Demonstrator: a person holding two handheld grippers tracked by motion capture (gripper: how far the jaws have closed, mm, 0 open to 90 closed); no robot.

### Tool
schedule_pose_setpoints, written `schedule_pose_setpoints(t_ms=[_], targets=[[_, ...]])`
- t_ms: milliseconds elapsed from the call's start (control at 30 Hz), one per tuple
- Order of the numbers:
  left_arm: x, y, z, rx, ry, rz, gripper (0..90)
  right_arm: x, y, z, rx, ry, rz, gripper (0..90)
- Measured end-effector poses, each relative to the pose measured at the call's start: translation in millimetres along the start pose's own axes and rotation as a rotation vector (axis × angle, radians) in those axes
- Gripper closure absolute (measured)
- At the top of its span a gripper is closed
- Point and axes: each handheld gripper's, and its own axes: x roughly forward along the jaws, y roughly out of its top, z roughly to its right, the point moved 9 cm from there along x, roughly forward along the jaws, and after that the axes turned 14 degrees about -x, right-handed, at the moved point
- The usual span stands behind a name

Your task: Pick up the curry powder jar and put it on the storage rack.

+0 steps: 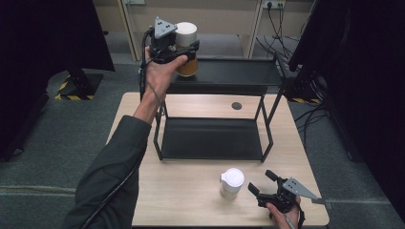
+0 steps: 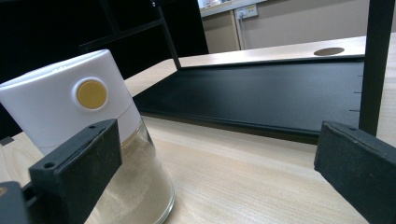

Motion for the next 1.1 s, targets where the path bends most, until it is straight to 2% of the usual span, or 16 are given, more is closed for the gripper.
schedule_pose_setpoints(t_ms=[333,567,600,800,1000,1100], targets=[[2.9,-5.2,-1.1,-0.002,0.013,0.003,35.1,0.3,0.1,-0.2,-0.004,0.002,-0.001,1.1],[1.3,-5.0,-3.0,-0.018,0.023,-0.003,34.2,0.7,0.1,-0.9,-0.005,0.004,-0.002,1.1],[1.2,-4.7,-2.4,-0.014,0.027,-0.007,32.7,0.9,0.0,-1.1,-0.004,0.005,-0.002,1.1],[-0.6,-3.5,0.0,-0.058,0.035,-0.016,12.7,1.1,0.0,-1.4,-0.005,0.006,-0.003,1.1],[-4.9,-3.2,3.9,-0.073,0.064,-0.028,3.3,1.4,-0.3,-1.2,-0.004,0.007,-0.003,1.1],[-8.0,-3.9,5.2,-0.084,0.046,-0.025,2.6,1.5,-0.2,-1.3,-0.005,0.007,-0.004,1.1]])
